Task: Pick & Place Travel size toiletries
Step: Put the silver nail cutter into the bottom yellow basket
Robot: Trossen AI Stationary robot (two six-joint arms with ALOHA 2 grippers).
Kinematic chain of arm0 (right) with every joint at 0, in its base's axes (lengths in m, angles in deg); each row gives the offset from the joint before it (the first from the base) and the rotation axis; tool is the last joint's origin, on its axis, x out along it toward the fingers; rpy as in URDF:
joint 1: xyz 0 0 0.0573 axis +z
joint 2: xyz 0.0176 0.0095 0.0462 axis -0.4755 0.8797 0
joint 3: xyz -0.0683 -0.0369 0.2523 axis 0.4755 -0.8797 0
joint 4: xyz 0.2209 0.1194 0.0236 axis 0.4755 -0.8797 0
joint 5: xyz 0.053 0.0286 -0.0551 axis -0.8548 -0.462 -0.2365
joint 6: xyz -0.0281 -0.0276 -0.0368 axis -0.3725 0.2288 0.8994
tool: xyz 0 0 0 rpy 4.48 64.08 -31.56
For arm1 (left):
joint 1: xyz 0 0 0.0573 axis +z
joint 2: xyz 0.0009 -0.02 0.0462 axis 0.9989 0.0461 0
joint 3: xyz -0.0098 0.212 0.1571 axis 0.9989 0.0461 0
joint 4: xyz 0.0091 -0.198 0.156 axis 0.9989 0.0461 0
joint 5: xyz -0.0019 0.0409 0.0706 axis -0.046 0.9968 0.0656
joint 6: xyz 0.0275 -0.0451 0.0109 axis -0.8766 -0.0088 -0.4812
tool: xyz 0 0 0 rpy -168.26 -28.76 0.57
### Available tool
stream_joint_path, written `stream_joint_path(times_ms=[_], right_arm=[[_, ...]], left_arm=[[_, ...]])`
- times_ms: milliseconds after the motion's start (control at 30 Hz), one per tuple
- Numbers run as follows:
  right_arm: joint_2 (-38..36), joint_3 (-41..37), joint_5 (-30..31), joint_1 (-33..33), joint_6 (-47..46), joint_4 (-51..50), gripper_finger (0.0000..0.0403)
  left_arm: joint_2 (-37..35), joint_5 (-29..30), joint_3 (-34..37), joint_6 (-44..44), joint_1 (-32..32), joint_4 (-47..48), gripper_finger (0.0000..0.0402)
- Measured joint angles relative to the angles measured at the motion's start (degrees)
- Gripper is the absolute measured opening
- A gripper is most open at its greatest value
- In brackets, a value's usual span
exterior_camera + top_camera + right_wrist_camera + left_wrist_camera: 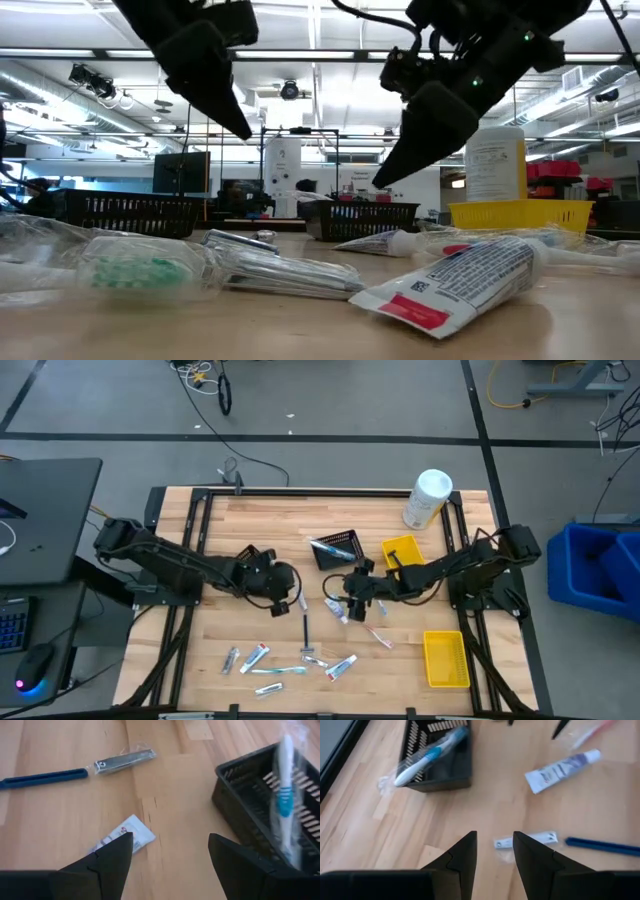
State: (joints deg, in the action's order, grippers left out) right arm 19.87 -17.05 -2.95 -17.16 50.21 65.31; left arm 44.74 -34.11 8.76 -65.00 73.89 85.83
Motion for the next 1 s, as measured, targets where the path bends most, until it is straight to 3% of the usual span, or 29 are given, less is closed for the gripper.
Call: stream_joint_path(times_ms=[200, 467, 1000], right_arm=[[-3.0, 0.0, -0.1, 0.5, -5.8, -10.1, 0.0274], [-3.7, 0.0, -0.7, 0.5, -24.4, -26.4, 0.0255], [-3.7, 0.0, -3.0, 3.6, -24.8, -21.2, 0.0228]], left_arm=[[0.5, 0.1, 0.0, 0.6, 1.7, -1.5, 0.0134], [0.5, 0.0, 0.0, 0.7, 1.7, -3.1, 0.0134], [1.3, -1.3, 0.0, 2.6, 1.1, -4.9, 0.0134]])
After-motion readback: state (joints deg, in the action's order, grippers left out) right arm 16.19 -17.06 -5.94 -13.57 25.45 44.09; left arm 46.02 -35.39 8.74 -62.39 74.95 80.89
